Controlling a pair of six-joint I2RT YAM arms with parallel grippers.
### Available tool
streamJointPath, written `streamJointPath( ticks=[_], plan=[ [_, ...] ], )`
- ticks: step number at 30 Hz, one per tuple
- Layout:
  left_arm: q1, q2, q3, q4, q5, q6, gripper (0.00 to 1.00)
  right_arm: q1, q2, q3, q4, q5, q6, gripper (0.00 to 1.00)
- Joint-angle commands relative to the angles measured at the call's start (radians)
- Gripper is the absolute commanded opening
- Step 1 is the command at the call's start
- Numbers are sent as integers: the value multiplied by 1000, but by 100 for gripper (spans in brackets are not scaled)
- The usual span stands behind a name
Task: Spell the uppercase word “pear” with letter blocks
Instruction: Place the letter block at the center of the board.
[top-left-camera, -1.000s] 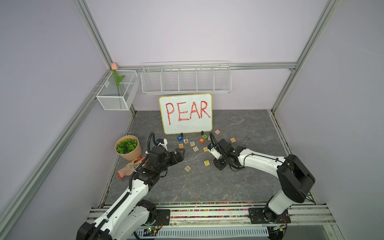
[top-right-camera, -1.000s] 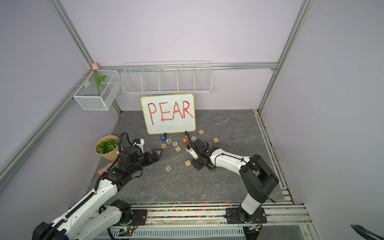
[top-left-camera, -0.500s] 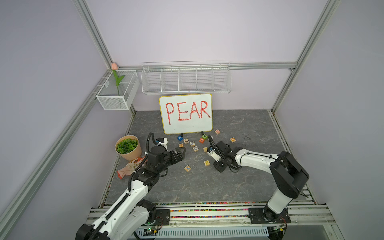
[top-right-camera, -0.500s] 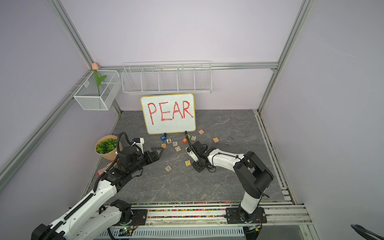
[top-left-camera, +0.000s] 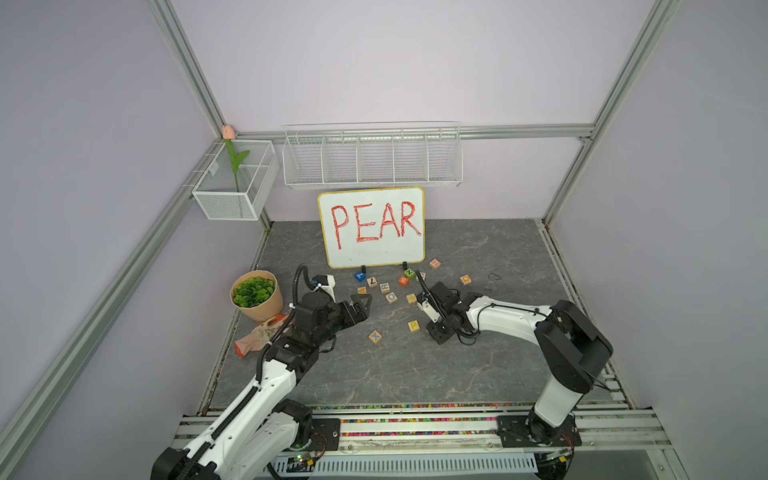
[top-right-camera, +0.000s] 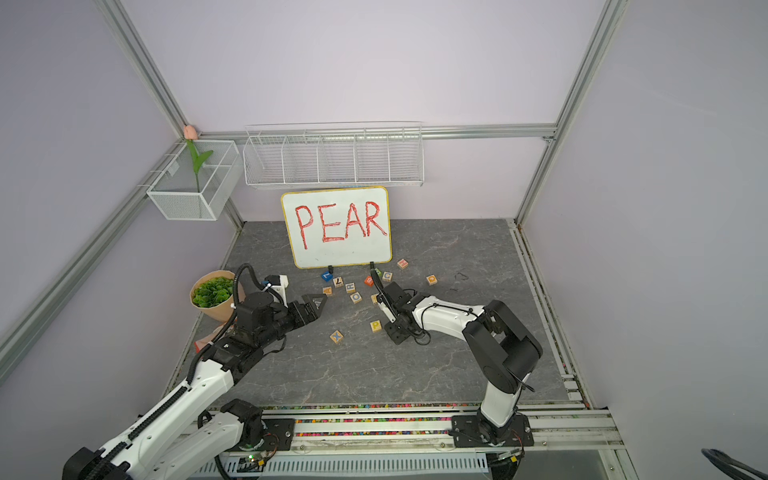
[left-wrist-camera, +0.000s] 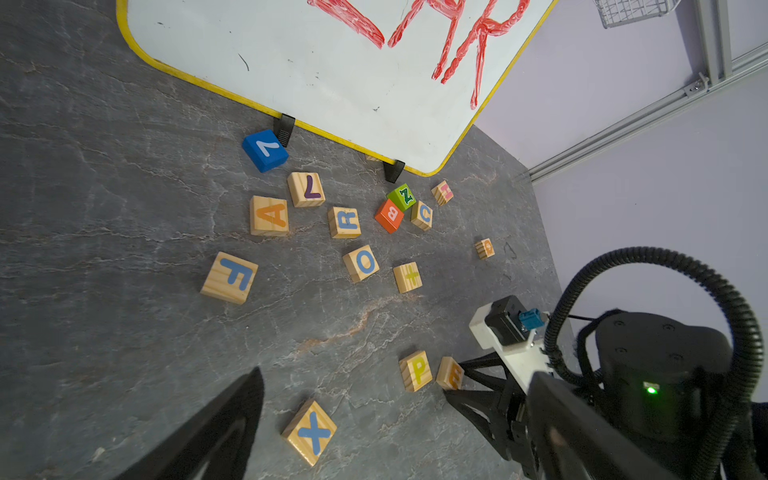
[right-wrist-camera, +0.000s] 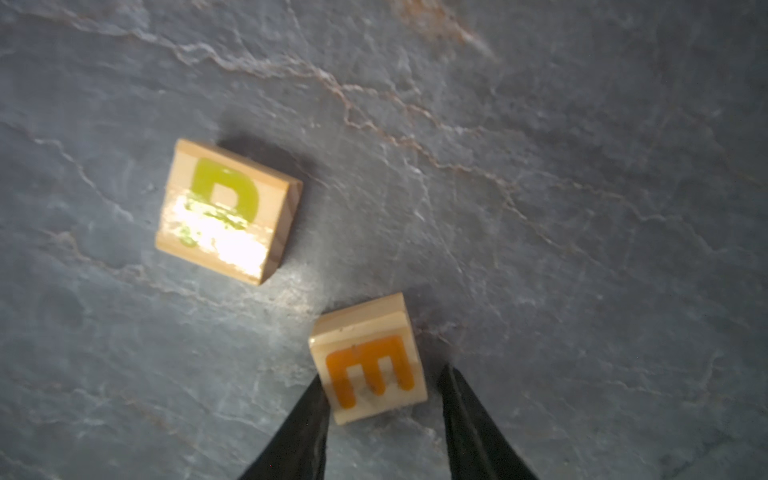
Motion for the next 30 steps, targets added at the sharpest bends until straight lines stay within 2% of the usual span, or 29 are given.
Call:
streamJointPath(
  ticks=[1, 13, 16, 19, 24, 26, 30],
  plan=[
    [-4, 3, 20, 22, 6, 1, 100, 12, 4, 4, -91, 38, 102, 45],
    [-5, 25, 29, 28, 12, 17, 100, -12, 36, 17, -93, 165, 200, 41],
    [-4, 20, 25, 25, 9, 18, 100, -17, 29, 22, -67, 151, 201, 41],
    [-4, 15, 24, 18, 6, 19, 100, -15, 2, 24, -49, 65, 173, 42],
    [-4, 6, 26, 11, -4, 23, 100, -12, -128, -32, -19, -50, 139, 52],
    [-5, 8, 27, 13, -2, 20, 100, -16, -142, -33, -14, -45, 144, 54],
    [-4, 14, 29, 18, 4, 18, 100, -19, -79, 6, -9, -28, 172, 53]
  ],
)
